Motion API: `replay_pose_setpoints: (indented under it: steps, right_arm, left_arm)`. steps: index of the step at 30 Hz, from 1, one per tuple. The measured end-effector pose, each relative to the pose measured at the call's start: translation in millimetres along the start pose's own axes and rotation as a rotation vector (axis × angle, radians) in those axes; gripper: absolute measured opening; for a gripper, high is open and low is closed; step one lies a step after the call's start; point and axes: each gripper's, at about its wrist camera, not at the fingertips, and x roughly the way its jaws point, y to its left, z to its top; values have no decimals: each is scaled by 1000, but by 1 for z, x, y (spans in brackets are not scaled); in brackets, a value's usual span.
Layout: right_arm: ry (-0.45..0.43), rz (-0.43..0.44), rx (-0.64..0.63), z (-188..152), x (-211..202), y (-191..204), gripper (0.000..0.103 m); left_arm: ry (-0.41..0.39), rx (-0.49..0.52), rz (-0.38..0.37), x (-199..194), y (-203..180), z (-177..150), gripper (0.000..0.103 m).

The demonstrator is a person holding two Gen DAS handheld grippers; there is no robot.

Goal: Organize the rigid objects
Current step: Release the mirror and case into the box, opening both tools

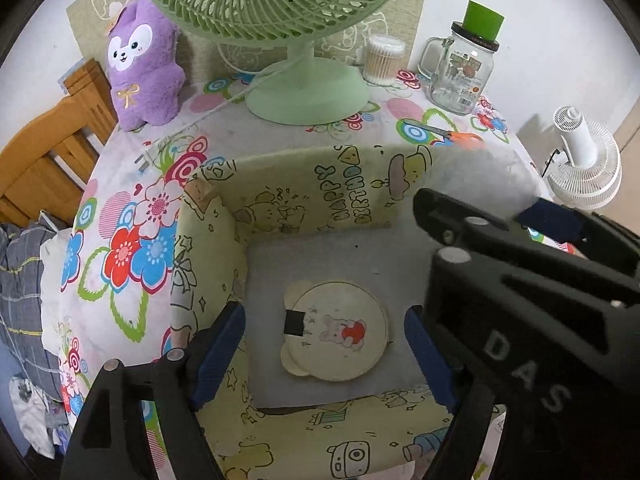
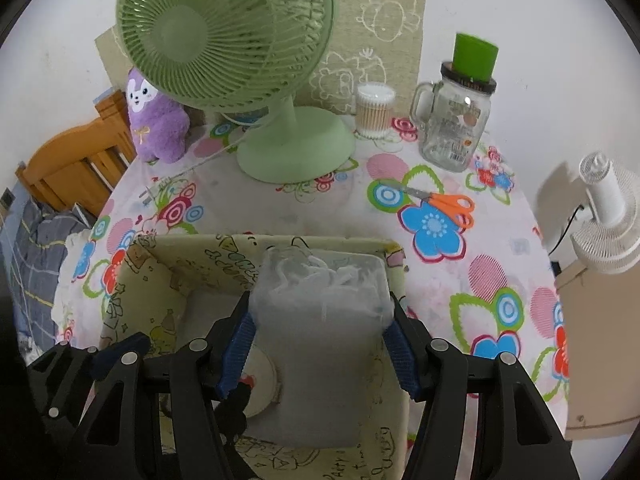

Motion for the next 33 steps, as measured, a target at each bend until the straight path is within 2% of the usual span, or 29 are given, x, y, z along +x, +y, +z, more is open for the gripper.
replay_pose_setpoints:
  steps: [3, 9, 15, 22, 33]
  right_arm:
    - [-7, -13, 4, 1, 2, 0, 64]
    - [1, 7, -6, 0, -1, -1, 67]
    - [7, 53, 1, -4, -10, -2, 78]
    - [-21, 34, -2, -8, -28, -4, 88]
    - [-23, 0, 12, -19, -48, -13, 91]
  left_arm:
    - [0, 7, -4, 0, -2, 0, 91]
    - [12, 5, -12, 0, -2, 2, 93]
    - [3, 1, -7, -8, -2, 0, 95]
    - [-18, -3, 13, -21, -3, -3, 97]
    - [-54, 5, 40, -45, -7, -12, 99]
